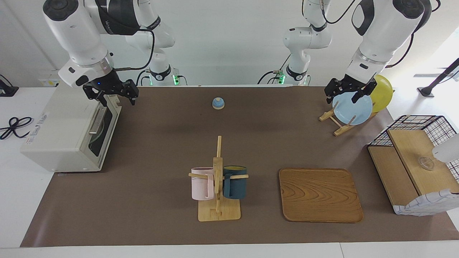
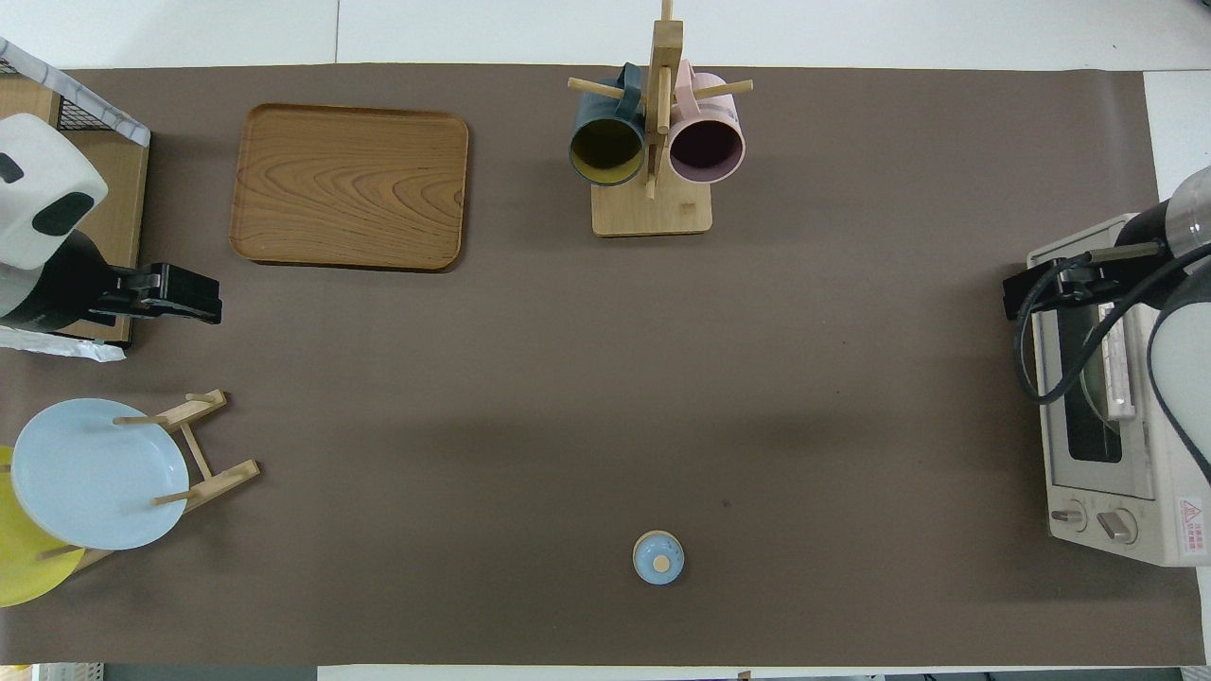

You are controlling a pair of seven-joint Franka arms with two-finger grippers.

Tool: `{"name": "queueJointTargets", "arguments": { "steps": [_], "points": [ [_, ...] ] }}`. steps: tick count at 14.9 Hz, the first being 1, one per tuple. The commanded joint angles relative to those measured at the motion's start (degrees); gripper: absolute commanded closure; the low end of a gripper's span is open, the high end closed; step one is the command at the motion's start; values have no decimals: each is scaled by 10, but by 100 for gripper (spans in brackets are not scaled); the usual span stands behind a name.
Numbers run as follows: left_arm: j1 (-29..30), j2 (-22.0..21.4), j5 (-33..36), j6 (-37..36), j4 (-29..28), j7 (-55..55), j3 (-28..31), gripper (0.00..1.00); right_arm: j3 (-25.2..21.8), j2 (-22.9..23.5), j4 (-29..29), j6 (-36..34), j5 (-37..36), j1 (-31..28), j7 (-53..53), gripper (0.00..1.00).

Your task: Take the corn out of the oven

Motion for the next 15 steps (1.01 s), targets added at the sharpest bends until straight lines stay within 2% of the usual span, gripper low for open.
{"name": "queueJointTargets", "arguments": {
  "steps": [1, 10, 11, 13, 14, 15],
  "points": [
    [1, -9, -4, 3, -9, 3, 2, 0, 0, 6, 7, 5, 15, -3, 5, 0],
    [1, -9, -4, 3, -9, 4, 2, 0, 0, -1, -7, 9, 10, -5, -2, 0],
    [1, -9, -4, 4, -9, 4, 2, 0, 0, -2, -9, 17, 10, -6, -2, 13],
    [1, -9, -4, 3, -9, 4, 2, 0, 0, -2, -10, 21, 10, -6, -3, 68],
    [1, -9, -4, 3, -9, 4, 2, 0, 0, -2, -12, 21, 10, -8, -4, 91],
    [1, -9, -4, 3, -9, 4, 2, 0, -1, -3, -16, 26, 9, -8, -8, 100]
  ]
}}
